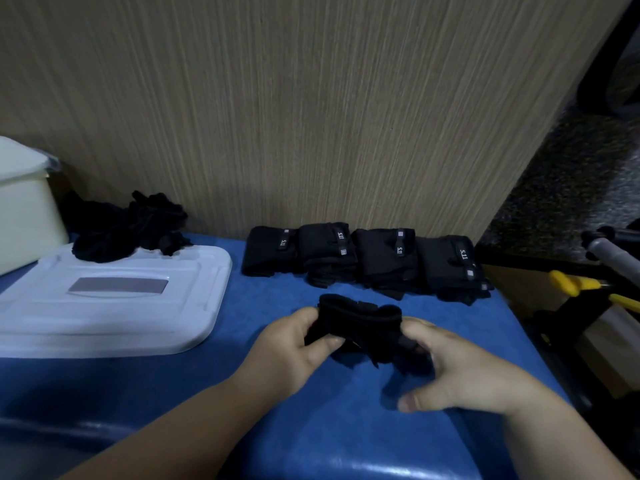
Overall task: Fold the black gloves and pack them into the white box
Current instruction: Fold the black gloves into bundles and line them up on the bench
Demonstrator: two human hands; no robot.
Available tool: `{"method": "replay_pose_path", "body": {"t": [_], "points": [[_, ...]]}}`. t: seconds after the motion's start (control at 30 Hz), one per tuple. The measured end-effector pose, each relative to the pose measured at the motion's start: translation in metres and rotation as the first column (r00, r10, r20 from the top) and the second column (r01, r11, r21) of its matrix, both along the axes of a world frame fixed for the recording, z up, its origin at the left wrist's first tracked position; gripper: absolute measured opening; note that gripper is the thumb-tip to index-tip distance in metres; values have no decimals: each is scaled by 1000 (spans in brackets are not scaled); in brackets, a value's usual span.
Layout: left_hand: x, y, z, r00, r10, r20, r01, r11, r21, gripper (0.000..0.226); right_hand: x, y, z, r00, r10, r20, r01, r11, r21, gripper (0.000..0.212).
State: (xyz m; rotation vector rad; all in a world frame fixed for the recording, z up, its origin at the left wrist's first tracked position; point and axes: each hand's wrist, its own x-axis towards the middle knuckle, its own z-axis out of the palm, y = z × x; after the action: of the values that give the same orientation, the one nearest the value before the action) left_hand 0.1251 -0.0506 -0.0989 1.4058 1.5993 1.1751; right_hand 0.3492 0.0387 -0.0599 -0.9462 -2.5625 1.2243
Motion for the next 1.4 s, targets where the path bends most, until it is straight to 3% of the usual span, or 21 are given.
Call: {"method": "replay_pose_path", "body": {"t": [0.13,0.23,0.3,0.4,0.53,0.63,0.77,0.9,1.0,1.07,1.2,1.4], "points": [[2,1,2,997,62,34,-61,998,-19,10,-20,-6,-15,986,-139,-93,146,987,70,70],[1,0,5,996,84,21,-83,996,-33,9,-30,-5,-20,939,-231,-255,259,962,84,29],[0,-1,9,996,92,-22,-93,995,-24,10,-33,-4,-18,917,-276,-288,292,956,14,13],[-2,-2,13,991,112,-77,-115,993,-28,19,-37,-4,-21,910,-316,-270,309,948,-69,37],[-6,-1,12,982,148,-117,-153,988,-35,46,-45,-2,-26,893,-361,-270,349,932,-96,10],[-8,-1,8,970,171,-174,-177,984,-22,63,-51,-7,-26,897,-392,-202,402,916,7,22],[-8,-3,7,924,201,-324,-201,979,36,72,-56,-15,-26,902,-431,-39,424,864,270,51],[-7,-6,2,858,251,-449,-179,964,197,61,-58,-24,-23,886,-463,-18,413,773,481,61],[-7,-8,-1,778,242,-580,-29,936,351,43,-59,-28,-21,909,-407,-91,390,749,535,65],[-6,-9,-3,736,144,-661,83,950,300,42,-60,-27,-22,940,-323,-111,328,762,558,64],[-6,-10,-8,640,-82,-764,136,991,7,80,-62,-24,-27,985,-172,15,136,829,543,57],[-14,-8,-8,564,-177,-807,125,984,-129,90,-59,-24,-26,963,-196,185,80,864,497,51]]}}
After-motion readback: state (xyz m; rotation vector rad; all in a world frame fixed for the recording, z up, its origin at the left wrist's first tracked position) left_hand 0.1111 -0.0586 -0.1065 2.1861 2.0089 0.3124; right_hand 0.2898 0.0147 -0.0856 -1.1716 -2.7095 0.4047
